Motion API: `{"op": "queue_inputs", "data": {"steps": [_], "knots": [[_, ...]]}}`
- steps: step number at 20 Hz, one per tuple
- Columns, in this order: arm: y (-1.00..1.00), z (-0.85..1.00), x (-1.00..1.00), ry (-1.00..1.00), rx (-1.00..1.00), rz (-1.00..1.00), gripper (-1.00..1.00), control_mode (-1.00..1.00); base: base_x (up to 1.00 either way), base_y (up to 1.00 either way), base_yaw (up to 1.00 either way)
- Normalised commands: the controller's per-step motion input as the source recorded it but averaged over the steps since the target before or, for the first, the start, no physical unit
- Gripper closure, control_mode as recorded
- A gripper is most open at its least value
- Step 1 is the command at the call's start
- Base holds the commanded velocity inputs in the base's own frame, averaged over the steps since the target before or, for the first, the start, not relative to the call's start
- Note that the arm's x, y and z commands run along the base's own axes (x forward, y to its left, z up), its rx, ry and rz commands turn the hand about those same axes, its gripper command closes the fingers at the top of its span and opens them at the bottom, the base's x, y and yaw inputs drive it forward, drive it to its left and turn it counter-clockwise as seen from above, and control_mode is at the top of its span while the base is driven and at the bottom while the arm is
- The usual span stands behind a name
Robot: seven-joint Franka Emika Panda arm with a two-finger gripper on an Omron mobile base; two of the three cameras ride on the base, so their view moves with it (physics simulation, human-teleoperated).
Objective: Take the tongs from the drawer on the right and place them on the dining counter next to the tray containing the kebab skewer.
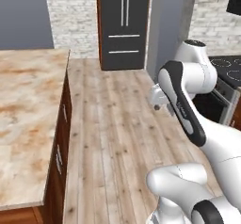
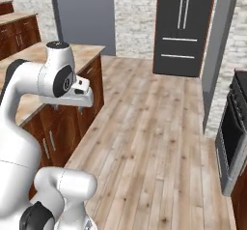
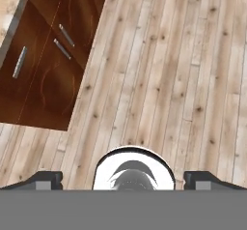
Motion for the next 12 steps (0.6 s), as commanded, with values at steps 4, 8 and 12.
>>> {"op": "queue_inputs", "data": {"steps": [4,8,12], "knots": [[0.00,0.00,0.00,0.00,0.00,0.00,-1.00,1.00,-0.54,-0.02,0.21],[0.00,0.00,0.00,0.00,0.00,0.00,-1.00,1.00,-0.16,-0.29,0.34],[0.00,0.00,0.00,0.00,0.00,0.00,-1.00,1.00,0.00,-0.55,0.40]]}}
